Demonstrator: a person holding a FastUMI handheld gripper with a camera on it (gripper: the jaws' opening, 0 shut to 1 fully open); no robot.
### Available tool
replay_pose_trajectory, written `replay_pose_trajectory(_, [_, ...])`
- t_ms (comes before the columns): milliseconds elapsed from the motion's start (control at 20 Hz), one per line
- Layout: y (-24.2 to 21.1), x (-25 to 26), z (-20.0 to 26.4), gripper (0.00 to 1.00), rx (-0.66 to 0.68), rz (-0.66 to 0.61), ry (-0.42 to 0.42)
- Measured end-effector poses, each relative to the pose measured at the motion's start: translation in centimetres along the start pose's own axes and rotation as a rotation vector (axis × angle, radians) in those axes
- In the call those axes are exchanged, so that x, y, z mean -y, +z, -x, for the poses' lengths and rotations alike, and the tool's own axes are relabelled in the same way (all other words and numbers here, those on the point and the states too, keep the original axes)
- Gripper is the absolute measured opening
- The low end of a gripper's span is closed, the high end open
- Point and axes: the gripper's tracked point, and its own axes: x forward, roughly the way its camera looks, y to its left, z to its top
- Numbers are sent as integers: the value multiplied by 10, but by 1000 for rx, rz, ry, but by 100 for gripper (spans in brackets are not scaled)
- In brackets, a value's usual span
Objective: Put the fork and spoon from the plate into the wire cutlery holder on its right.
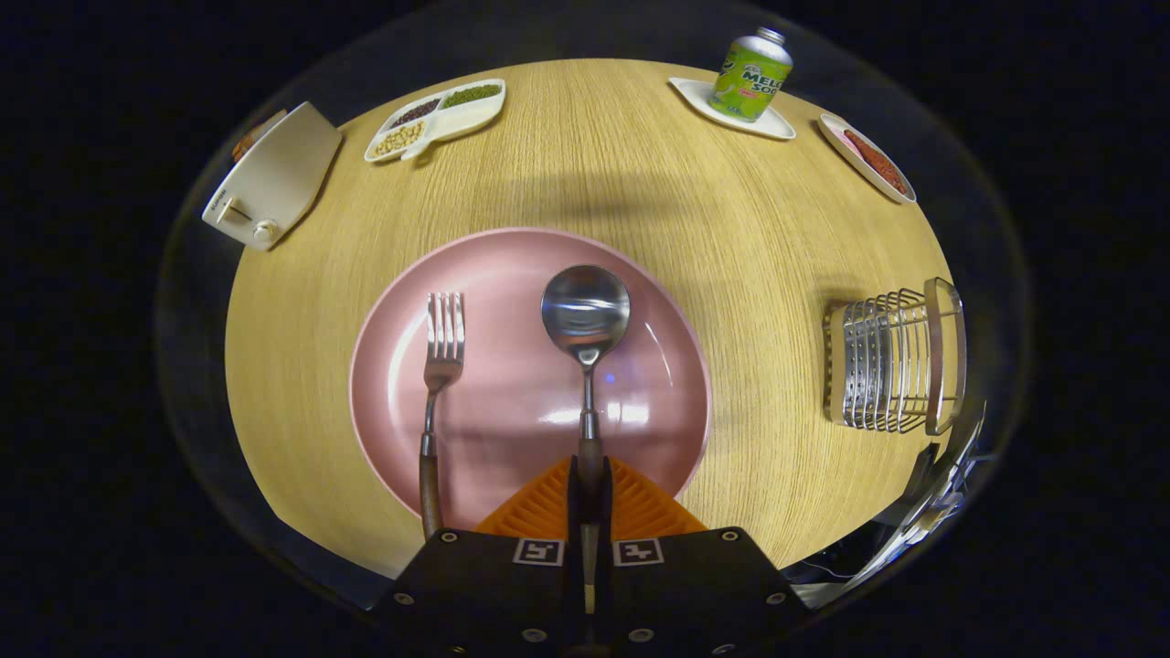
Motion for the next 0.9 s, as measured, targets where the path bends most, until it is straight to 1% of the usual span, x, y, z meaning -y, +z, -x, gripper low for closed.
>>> replay_pose_trajectory(250, [10,24,42,5,82,-30,18])
replay_pose_trajectory(600, [28,113,94,5,193,-73,-14])
replay_pose_trajectory(750, [29,155,105,5,191,-76,-29])
replay_pose_trajectory(900, [26,183,105,5,143,-58,-23])
